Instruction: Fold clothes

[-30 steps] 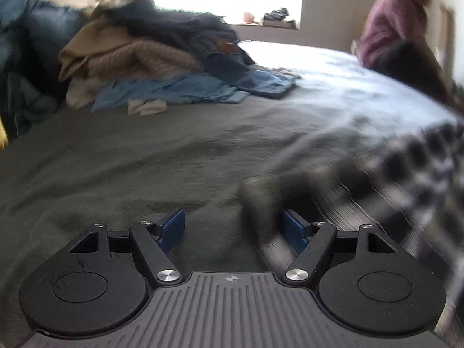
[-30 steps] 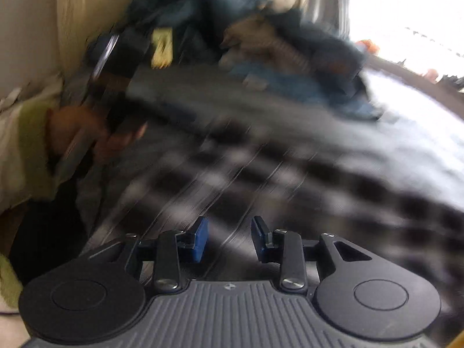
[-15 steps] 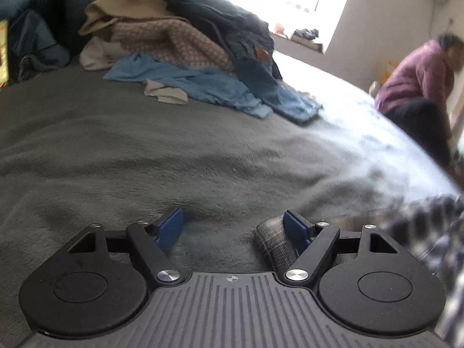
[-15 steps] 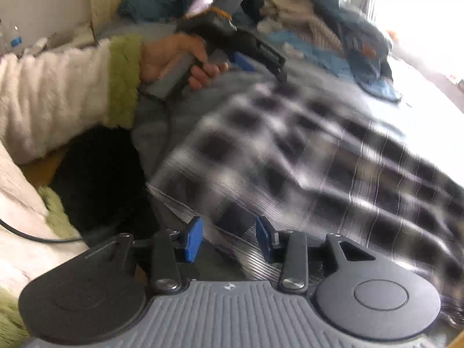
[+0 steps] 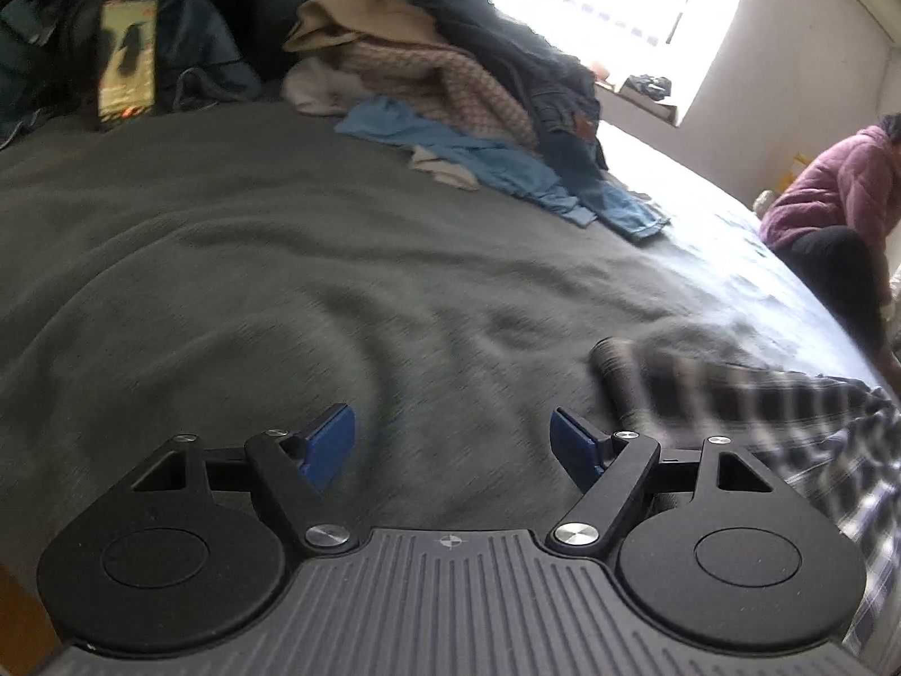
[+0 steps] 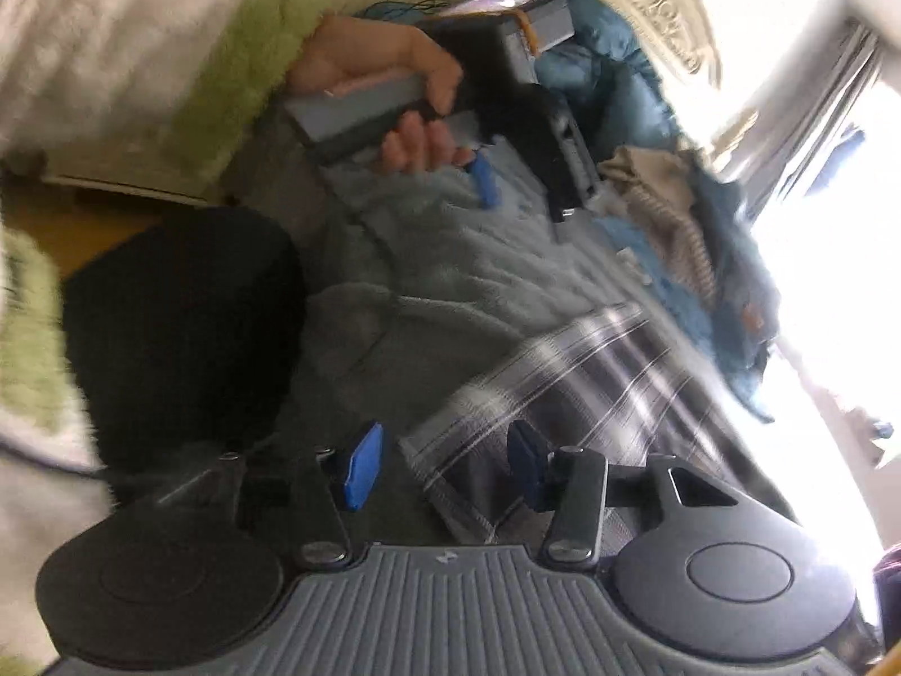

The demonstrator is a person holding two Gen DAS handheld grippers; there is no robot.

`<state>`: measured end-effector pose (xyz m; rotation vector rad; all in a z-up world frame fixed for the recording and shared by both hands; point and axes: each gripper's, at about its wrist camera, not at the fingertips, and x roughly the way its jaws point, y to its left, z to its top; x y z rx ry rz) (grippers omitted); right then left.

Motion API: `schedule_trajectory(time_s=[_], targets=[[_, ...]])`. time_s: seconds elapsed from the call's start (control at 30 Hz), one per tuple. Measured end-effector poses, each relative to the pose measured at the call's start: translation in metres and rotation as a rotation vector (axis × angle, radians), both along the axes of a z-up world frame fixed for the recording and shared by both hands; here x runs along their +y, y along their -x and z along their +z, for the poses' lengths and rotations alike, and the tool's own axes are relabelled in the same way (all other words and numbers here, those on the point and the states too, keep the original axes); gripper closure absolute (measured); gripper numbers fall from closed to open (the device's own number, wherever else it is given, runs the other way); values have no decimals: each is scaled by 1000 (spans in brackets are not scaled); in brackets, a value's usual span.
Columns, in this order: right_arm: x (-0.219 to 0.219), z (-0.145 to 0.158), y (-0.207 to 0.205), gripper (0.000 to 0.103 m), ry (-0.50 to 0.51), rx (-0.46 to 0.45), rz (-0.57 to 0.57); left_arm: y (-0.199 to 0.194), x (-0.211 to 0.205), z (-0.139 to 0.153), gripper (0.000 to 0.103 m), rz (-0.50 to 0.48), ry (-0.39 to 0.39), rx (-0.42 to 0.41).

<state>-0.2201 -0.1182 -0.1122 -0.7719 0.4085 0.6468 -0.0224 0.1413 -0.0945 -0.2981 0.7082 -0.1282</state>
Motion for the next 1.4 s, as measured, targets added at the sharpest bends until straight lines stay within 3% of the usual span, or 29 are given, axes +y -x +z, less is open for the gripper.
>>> schedule_trajectory(time_s=[0.33,0.57,0.7,0.73,0.77,0.83,0.93,1.1,1.2,1.3,1.4], targets=[[23,-30,2,49,64,-143,-146,-2,-5,-4,26,-19,1,2],[11,-15,10,63,-17,-182,-237,-5,-7,-4,26,-48,10,-3],[16,-23,4,64,15,-172,-228,-5,-9,-5,25,-54,24,-6],[18,-27,1,71,27,-164,-215,-5,-9,-4,25,-55,26,-7],[18,-27,-2,89,28,-151,-204,-6,-10,-4,25,-55,28,-7],[13,-17,-5,95,-28,-125,-213,-8,-10,-4,25,-52,43,-5],[0,2,-13,95,-146,-73,-258,-11,-11,-3,25,-74,90,1],[-11,16,-22,95,-264,-11,-297,-21,-30,-2,27,-195,193,37],[-11,20,-20,95,-277,-21,-285,-29,-48,-3,30,-224,171,48],[-12,25,-17,95,-292,-32,-277,-39,-62,-7,44,-232,154,73],[-14,30,-16,95,-306,-47,-275,-49,-73,-9,48,-232,131,82]])
